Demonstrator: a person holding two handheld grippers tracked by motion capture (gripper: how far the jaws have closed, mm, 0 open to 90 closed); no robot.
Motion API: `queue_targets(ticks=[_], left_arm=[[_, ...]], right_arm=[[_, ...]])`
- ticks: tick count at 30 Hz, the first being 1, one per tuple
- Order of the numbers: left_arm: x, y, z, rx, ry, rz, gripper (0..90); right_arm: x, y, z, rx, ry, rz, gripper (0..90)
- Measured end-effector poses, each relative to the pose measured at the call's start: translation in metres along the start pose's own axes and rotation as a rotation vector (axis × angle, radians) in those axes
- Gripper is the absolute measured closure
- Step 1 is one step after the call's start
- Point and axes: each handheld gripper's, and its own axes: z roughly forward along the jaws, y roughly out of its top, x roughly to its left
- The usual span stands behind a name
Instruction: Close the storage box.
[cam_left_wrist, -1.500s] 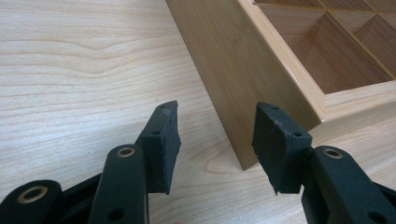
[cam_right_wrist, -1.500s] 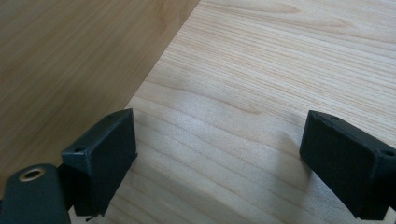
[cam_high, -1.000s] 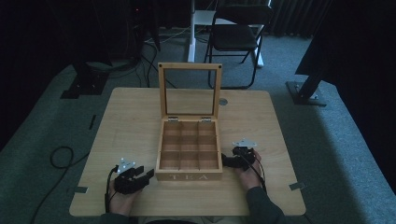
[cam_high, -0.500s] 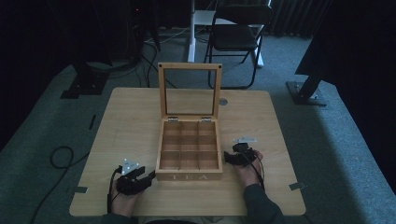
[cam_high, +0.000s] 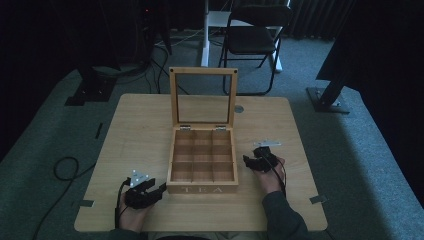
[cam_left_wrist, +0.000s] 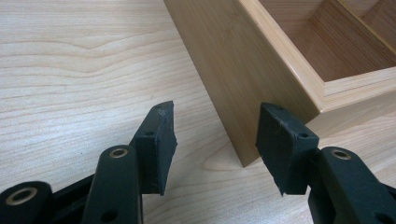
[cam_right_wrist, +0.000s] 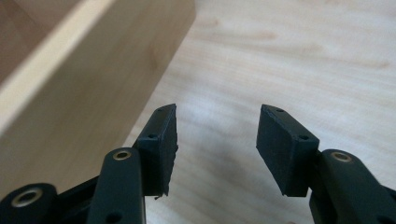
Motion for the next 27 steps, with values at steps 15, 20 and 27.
queue_targets(ticks=[15, 20, 27], left_arm=[[0.000, 0.000, 0.000, 0.002, 0.003, 0.001, 47.5], [-0.001, 0.000, 0.001, 0.007, 0.006, 0.003, 47.6], [-0.001, -0.001, 0.000, 0.009, 0.006, 0.006, 47.6]], right_arm=[[0.008, 0.038, -0.016, -0.074, 0.006, -0.071, 41.6], [0.009, 0.052, -0.016, -0.087, 0.016, -0.073, 41.2], [0.011, 0.070, -0.017, -0.103, 0.021, -0.077, 41.1]])
